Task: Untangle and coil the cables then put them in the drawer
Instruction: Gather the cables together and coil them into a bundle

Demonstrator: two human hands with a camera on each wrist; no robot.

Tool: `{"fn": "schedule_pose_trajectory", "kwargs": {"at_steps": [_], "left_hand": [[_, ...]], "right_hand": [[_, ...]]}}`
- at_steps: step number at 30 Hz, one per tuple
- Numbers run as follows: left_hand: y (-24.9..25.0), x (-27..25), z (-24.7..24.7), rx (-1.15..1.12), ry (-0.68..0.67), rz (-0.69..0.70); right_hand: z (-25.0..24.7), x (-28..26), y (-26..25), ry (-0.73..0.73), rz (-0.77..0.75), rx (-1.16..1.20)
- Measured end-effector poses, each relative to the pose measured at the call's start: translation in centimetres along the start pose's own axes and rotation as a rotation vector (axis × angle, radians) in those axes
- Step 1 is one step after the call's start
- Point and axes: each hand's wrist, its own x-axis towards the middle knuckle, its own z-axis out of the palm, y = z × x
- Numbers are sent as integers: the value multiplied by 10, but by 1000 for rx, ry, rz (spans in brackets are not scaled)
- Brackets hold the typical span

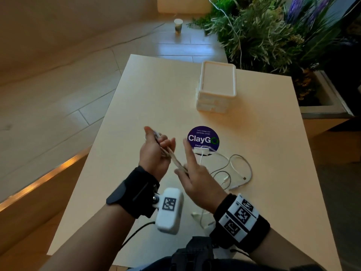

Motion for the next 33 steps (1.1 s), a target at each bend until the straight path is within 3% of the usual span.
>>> {"fn": "schedule_pose_trajectory", "kwargs": {"at_steps": [2, 5, 9, 12, 17, 22, 25, 30, 33], "left_hand": [[14, 12, -6, -107, -1, -55], [25, 24, -18, 22, -19, -56], [15, 20, -24, 354, -57, 40], [-3, 9, -25, 739, -157, 35], [-24, -14, -25, 1096, -416, -96], [-21, -25, -20, 974, -521, -459], [-17, -31, -18, 989, -601, -410], [-13, -31, -26, 947, -609, -317], [-15, -33, -26, 909, -626, -266]], "right_hand": [[3, -16, 13, -67, -4, -39], [-2, -37, 23, -104, -20, -155], [-17, -54, 14, -157, -228, -350], [-35, -46, 3, -99, -389, -462], [-62, -8, 2, 9, -384, -430], [-70, 18, 9, -7, -243, -372], [-65, 26, 10, -9, -179, -236], [-51, 29, 6, -9, -110, 20], [-41, 30, 3, 78, -93, 63]]}}
